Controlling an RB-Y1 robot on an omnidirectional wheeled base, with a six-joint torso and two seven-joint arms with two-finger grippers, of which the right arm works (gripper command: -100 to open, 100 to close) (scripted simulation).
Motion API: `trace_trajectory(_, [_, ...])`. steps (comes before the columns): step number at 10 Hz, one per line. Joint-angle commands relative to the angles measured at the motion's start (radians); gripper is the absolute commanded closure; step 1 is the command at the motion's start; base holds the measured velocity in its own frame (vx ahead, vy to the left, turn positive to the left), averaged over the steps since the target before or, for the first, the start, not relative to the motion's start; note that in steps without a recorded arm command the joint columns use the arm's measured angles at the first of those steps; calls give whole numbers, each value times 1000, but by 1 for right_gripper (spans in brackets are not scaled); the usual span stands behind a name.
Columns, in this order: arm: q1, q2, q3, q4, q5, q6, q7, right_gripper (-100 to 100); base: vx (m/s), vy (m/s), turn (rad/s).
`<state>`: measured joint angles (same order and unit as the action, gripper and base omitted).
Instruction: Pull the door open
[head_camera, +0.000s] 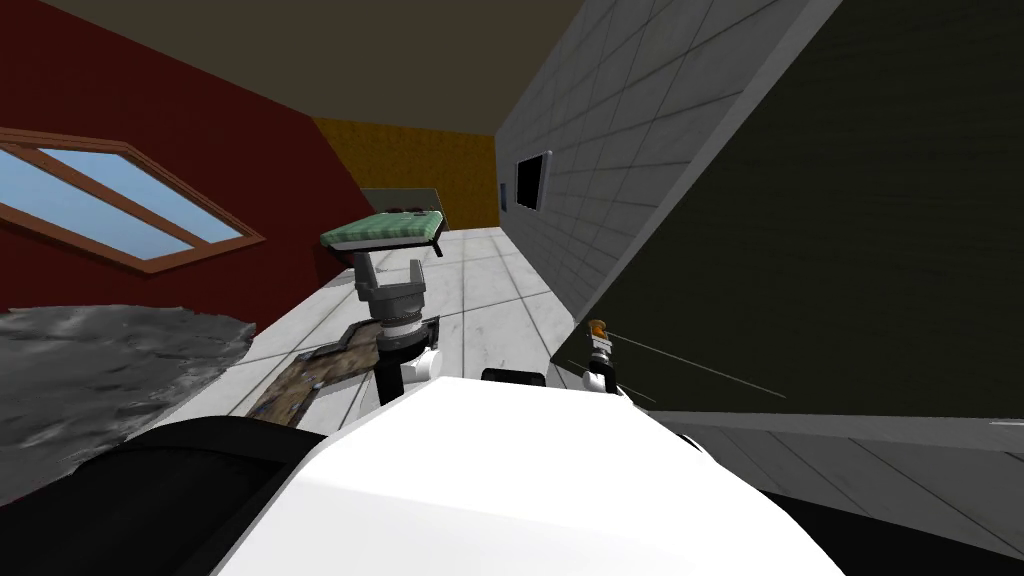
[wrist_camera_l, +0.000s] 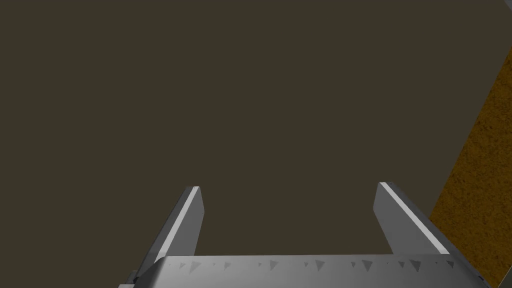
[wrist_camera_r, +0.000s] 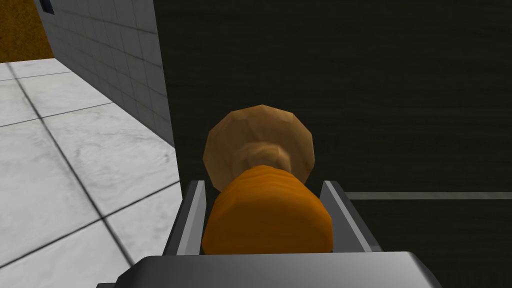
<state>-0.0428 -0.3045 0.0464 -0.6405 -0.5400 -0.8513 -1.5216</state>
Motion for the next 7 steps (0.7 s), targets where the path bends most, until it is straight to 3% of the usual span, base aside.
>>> trace_trajectory(1, [6, -8, 20, -9, 11, 1, -20, 100, -211, -21, 84])
trace_trajectory(3, [12, -18, 39, -13, 21, 0, -40, 100, -205, -29, 78])
trace_trajectory(4, [3, -16, 34, -1, 18, -2, -36, 100, -84, -12, 31])
trace_trajectory(7, [17, -34, 72, -9, 37, -13, -71, 100, -179, -24, 68])
